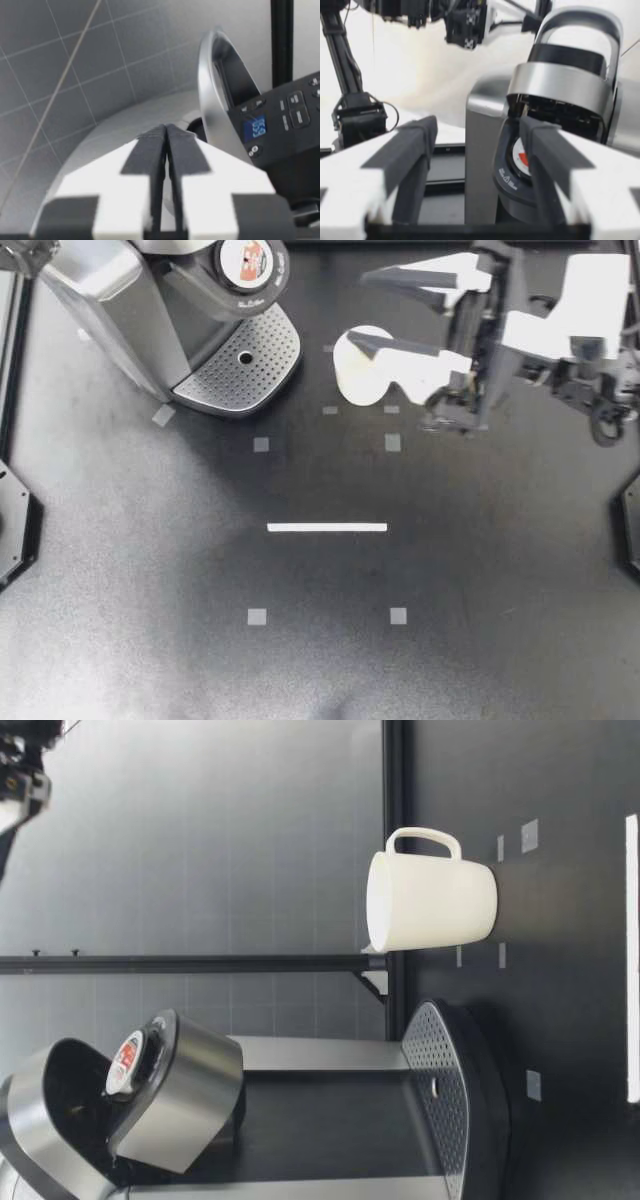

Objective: Place the coffee capsule inside the capsule container, then place the cup onto the center of the cup tray.

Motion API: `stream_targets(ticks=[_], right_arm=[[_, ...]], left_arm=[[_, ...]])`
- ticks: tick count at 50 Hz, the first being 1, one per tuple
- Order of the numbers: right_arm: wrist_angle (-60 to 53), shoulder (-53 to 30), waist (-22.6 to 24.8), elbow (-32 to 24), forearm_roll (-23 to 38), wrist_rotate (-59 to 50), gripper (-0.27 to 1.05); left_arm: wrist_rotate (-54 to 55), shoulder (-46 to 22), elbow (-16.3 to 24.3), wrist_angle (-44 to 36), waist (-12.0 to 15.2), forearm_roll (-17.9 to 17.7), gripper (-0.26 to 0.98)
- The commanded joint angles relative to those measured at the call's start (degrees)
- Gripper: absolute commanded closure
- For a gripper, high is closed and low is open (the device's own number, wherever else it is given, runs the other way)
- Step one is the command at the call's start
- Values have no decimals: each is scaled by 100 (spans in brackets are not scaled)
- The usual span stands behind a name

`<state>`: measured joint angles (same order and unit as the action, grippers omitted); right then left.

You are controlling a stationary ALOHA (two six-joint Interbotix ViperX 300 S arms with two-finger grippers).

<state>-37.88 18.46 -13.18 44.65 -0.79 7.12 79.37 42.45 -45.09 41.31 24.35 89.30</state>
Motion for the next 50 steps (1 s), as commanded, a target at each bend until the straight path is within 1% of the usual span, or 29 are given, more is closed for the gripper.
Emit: stream_targets(ticks=[1,9,16,22,38,50], right_arm=[[-79,193,26,-26,0,-26,13],[-114,272,62,44,9,-70,13],[-158,299,105,88,9,-79,13],[-167,352,114,132,0,-79,13],[-167,439,114,185,9,-70,13],[-176,457,114,220,9,-70,13]], left_arm=[[62,-9,62,-18,26,53,63],[79,-105,79,-79,26,53,63],[88,-290,149,-62,70,79,63],[105,-369,229,-202,70,88,63],[316,-343,316,-1881,70,123,63],[360,-519,448,-2575,70,79,63]])
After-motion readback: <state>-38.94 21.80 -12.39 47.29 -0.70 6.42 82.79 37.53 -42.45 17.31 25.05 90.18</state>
